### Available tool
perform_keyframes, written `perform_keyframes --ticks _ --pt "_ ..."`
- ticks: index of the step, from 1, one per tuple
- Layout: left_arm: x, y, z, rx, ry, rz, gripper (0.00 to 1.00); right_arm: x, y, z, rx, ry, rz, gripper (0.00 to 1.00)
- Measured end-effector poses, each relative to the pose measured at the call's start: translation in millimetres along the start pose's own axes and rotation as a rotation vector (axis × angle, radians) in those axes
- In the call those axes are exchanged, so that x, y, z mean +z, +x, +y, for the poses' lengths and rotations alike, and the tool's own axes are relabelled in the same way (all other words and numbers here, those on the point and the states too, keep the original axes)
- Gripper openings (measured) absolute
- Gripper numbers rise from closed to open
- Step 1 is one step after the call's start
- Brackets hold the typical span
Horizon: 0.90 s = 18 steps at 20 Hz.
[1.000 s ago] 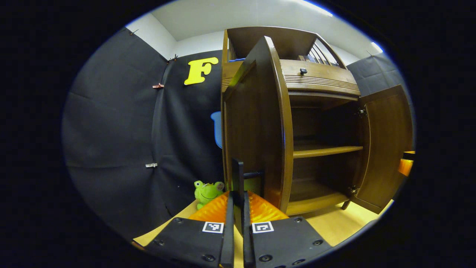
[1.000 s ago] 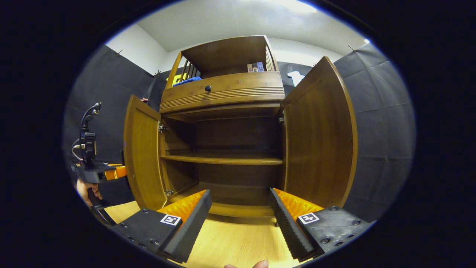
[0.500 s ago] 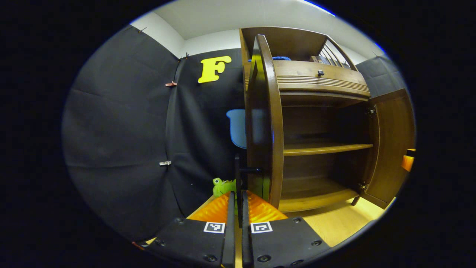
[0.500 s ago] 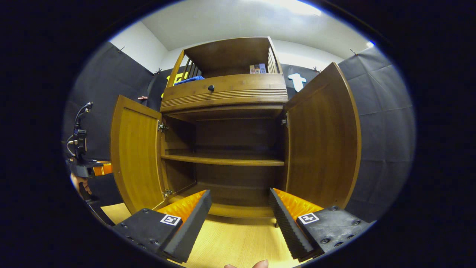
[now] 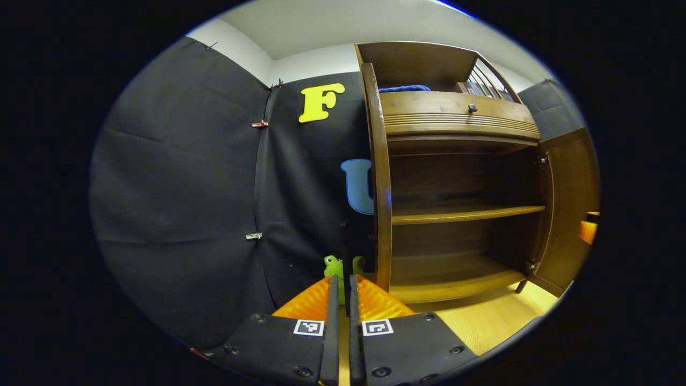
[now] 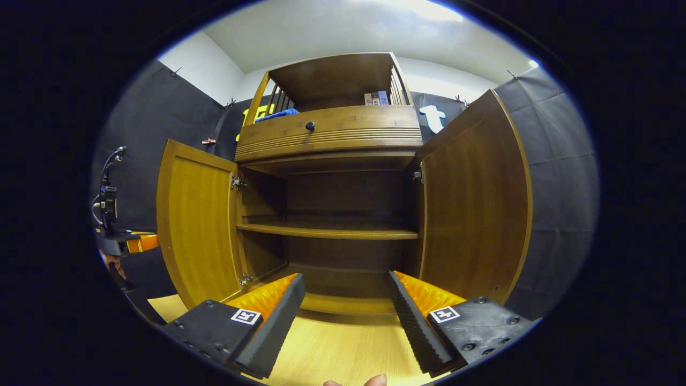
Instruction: Open the right door of the double-door shoe cabinet with the right hand, and open the left door with the left hand.
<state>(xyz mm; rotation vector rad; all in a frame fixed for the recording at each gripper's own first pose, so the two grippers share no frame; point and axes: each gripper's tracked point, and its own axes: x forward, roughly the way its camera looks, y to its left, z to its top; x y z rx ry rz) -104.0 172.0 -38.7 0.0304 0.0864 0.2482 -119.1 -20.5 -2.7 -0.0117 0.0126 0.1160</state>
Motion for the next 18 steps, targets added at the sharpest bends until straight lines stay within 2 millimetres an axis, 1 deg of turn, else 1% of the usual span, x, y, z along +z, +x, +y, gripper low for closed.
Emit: perform_keyframes --ticks 1,3,5,8,10,12,13,16,17,18 --pt "2 -3 1 0.019 0.003 -0.004 0.13 1 0 -2 -0.003 0.001 -0.003 0.98" --pt "5 -11 -3 0.039 0.012 -0.014 0.13 -1 -1 -4 -0.005 -0.001 -0.004 0.99" --pt "12 -21 -11 0.04 0.02 -0.034 0.35 0 -2 -5 -0.006 -0.001 -0.006 1.0" --pt "26 -34 -39 0.006 0.014 -0.084 0.69 1 -2 -8 -0.005 0.002 -0.006 1.0" --pt "28 -41 -60 -0.035 0.016 -0.097 0.92 0 -3 -10 -0.004 0.005 -0.006 1.0" --pt "30 -42 -77 -0.071 0.002 -0.103 1.0 0 -4 -13 -0.008 0.0 -0.006 1.0" --pt "31 -43 -84 -0.082 -0.006 -0.107 1.0 0 -4 -17 -0.015 -0.006 -0.007 1.0" --pt "31 -45 -112 -0.121 -0.005 -0.107 1.0 3 -3 -25 -0.032 -0.03 -0.02 0.95" --pt "32 -44 -119 -0.127 0.003 -0.11 1.0 4 -3 -26 -0.034 -0.034 -0.026 0.95" --pt "32 -44 -125 -0.13 0.006 -0.11 0.98 4 -2 -26 -0.03 -0.035 -0.028 1.0"
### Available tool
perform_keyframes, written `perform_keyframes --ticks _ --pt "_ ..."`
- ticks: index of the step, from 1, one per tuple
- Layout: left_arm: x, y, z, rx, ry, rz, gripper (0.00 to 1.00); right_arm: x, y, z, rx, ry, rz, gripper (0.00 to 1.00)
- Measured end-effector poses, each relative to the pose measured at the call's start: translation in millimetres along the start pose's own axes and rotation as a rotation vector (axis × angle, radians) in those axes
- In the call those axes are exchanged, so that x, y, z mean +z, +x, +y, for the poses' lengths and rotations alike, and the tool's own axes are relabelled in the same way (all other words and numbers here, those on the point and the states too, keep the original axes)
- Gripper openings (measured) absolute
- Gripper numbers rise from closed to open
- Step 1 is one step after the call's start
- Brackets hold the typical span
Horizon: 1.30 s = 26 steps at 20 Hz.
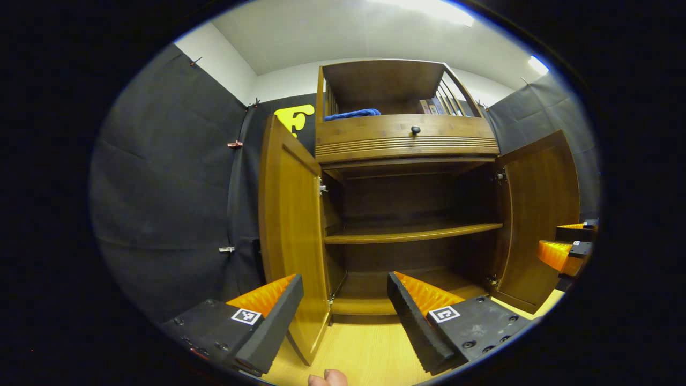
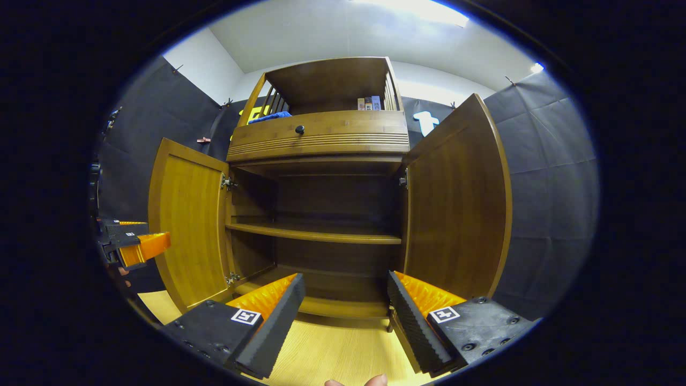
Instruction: Open the right door of the double-door shoe cabinet with the right hand, and open the left door with the left hand.
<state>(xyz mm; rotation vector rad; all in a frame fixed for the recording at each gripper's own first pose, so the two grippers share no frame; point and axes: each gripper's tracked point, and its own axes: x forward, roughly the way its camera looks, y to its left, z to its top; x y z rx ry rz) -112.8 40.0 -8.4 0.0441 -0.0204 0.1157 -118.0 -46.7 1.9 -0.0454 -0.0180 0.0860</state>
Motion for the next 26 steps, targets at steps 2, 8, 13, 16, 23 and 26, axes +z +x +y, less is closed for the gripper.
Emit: perform_keyframes --ticks 2,8,13,16,23,26 --pt "-6 2 -12 -0.012 -0.008 0.012 1.0 -2 2 -1 0.0 -0.001 0.001 0.98" --pt "-16 5 -30 -0.015 -0.014 0.033 1.0 -7 7 -3 0.017 0.005 0.006 1.0" --pt "-10 5 -46 -0.049 -0.021 0.017 1.0 -5 11 -6 0.011 0.014 -0.007 0.98" --pt "-9 6 -55 -0.066 -0.024 0.013 1.0 -4 11 -7 0.01 0.011 -0.012 1.0" --pt "-10 3 -67 -0.089 -0.026 0.02 1.0 -6 12 -8 0.013 0.002 -0.008 1.0" --pt "-9 5 -67 -0.085 -0.029 0.02 1.0 -4 11 -8 0.012 -0.002 -0.013 1.0"
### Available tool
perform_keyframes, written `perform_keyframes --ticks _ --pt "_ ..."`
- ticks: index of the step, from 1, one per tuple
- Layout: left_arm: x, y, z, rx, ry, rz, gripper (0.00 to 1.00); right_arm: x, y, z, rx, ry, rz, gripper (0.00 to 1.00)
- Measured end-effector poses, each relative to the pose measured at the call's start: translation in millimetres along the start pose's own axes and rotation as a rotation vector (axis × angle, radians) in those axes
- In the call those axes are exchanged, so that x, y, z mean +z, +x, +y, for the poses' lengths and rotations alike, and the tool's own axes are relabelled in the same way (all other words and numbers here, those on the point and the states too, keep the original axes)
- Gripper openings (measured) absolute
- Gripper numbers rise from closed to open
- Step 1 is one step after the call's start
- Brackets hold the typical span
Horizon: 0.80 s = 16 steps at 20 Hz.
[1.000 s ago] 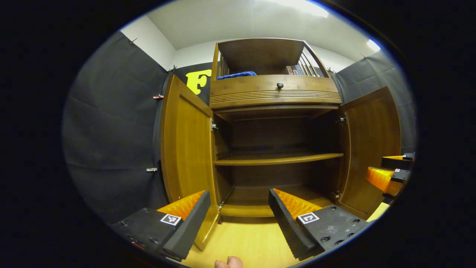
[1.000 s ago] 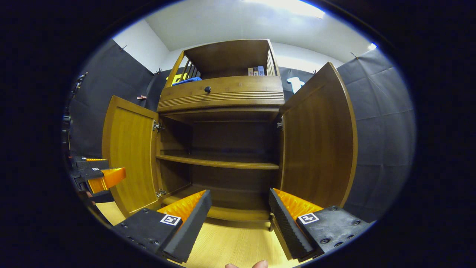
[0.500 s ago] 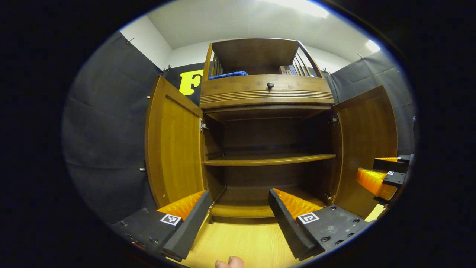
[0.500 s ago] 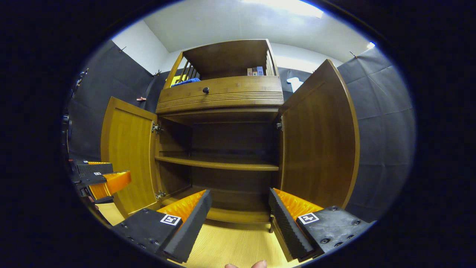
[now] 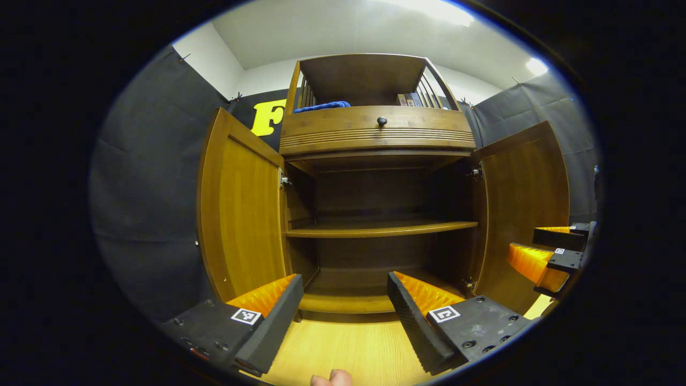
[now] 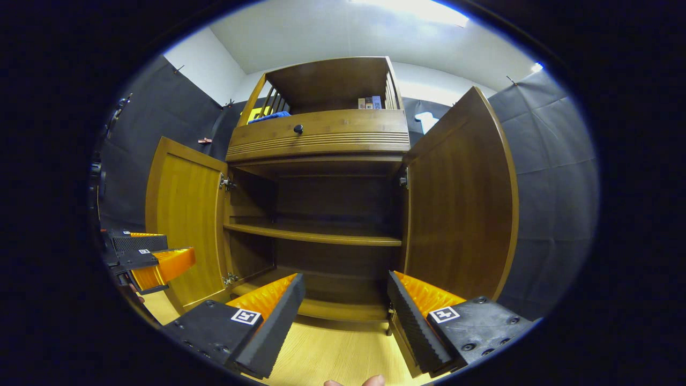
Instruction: Open the right door of the double-door shoe cabinet with the right hand, and open the left door with the left hand.
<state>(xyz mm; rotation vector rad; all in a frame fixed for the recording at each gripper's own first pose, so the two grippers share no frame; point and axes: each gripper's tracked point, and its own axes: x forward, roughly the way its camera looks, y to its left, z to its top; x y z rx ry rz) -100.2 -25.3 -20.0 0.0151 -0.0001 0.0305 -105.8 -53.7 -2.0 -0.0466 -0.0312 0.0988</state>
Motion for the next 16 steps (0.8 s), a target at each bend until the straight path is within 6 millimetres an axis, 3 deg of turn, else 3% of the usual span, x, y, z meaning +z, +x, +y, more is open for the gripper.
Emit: perform_keyframes --ticks 16 --pt "3.9 -1.9 5.1 0.018 -0.006 -0.017 0.98 -2.4 1.1 -2.0 -0.01 -0.002 0.007 0.98"
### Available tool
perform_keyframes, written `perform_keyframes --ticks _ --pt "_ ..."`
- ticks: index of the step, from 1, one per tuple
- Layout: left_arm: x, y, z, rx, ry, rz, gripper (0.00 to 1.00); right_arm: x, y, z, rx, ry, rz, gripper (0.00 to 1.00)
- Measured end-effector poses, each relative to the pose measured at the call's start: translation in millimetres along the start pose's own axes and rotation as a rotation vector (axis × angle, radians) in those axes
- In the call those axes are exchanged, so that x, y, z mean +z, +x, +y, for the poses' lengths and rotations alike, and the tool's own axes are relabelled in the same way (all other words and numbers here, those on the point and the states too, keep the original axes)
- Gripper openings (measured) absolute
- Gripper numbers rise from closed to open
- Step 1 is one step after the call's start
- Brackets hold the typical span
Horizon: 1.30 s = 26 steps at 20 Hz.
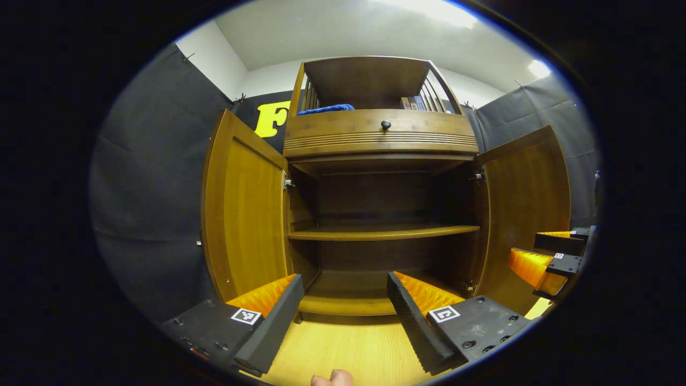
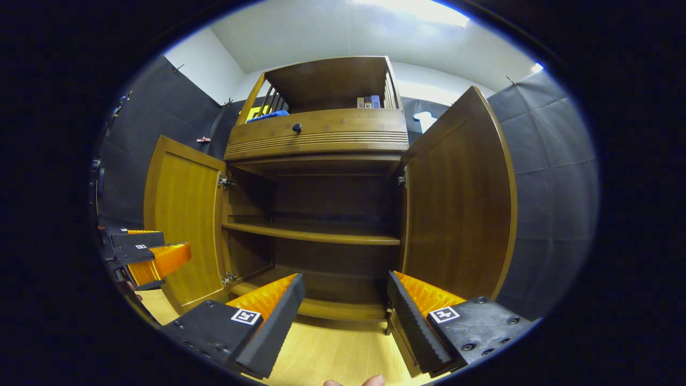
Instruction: Open the right door of the double-door shoe cabinet with the right hand, and open the left door with the left hand.
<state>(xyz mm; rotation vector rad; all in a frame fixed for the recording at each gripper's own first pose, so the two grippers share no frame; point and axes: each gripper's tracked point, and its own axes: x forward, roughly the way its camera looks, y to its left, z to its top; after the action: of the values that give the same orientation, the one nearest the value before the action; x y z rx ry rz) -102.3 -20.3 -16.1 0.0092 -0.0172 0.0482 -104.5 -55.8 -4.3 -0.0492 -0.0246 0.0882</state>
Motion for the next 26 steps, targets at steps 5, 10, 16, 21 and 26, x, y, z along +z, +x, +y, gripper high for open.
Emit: perform_keyframes --ticks 5,10,16,21,26 --pt "-1.8 0.0 1.8 0.005 -0.008 0.003 0.98 -0.9 0.1 0.6 0.001 0.002 0.002 1.0" --pt "-0.4 -0.1 0.7 0.003 -0.01 0.0 1.0 0.2 -0.5 0.3 -0.001 0.001 -0.002 1.0" --pt "-0.4 -0.7 -0.8 0.002 -0.012 0.0 1.0 -0.1 -0.6 -1.3 -0.004 0.004 0.0 1.0" --pt "1.0 -1.1 -3.3 -0.003 -0.011 0.0 1.0 0.9 -0.9 -1.9 -0.006 0.005 -0.004 1.0" --pt "0.9 -1.3 -3.0 -0.003 -0.013 0.0 1.0 1.9 -2.1 -1.8 -0.007 0.002 -0.006 0.98"
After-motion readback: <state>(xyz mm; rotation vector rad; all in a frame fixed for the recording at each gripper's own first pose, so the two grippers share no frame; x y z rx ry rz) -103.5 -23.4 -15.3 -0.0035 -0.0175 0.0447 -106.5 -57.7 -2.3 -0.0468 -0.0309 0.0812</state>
